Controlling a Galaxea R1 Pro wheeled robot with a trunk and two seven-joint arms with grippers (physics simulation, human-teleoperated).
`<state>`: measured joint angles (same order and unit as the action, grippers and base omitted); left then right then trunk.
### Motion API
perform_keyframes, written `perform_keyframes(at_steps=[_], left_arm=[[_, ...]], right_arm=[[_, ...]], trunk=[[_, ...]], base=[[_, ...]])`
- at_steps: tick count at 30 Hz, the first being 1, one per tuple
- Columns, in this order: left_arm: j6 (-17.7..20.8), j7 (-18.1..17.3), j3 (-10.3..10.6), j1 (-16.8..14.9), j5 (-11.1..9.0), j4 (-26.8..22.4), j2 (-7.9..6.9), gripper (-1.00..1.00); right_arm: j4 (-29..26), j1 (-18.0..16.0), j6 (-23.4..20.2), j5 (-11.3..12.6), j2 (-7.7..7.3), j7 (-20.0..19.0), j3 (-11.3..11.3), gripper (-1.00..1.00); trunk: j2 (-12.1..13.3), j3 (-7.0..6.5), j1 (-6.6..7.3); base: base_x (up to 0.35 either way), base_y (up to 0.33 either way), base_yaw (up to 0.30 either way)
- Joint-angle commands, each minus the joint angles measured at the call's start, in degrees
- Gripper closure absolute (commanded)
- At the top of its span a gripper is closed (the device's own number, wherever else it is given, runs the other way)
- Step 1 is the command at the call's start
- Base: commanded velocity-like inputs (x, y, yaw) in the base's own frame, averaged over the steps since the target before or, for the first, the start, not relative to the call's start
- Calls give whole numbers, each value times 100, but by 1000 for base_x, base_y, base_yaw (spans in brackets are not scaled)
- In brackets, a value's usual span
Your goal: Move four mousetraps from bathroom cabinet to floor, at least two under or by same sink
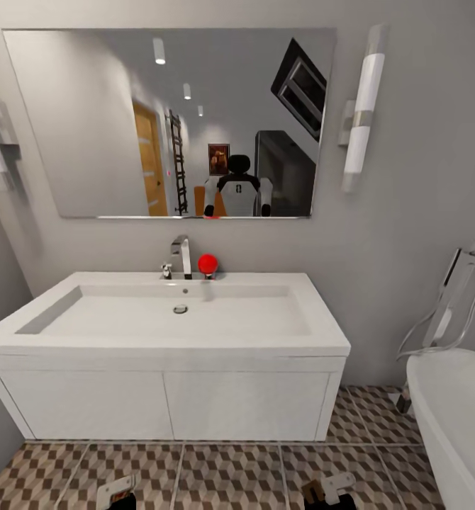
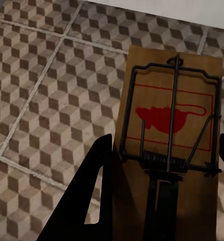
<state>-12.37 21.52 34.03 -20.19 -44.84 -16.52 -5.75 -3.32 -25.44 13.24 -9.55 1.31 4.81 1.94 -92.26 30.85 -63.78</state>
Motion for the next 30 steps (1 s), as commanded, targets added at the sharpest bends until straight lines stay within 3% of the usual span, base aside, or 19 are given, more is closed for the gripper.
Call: perform_keyframes(at_steps=[1, 30], left_arm=[[-11, 54, 51, -5, -34, -9, -5, 100], [-11, 54, 51, -3, -34, -9, -5, 100]], right_arm=[[7, -5, 15, -30, 1, 28, 16, 100], [7, -5, 14, -30, 1, 28, 17, 100]], trunk=[[-45, 24, -22], [-1208, 545, -659]], base=[[0, 0, 0], [0, 0, 0]])
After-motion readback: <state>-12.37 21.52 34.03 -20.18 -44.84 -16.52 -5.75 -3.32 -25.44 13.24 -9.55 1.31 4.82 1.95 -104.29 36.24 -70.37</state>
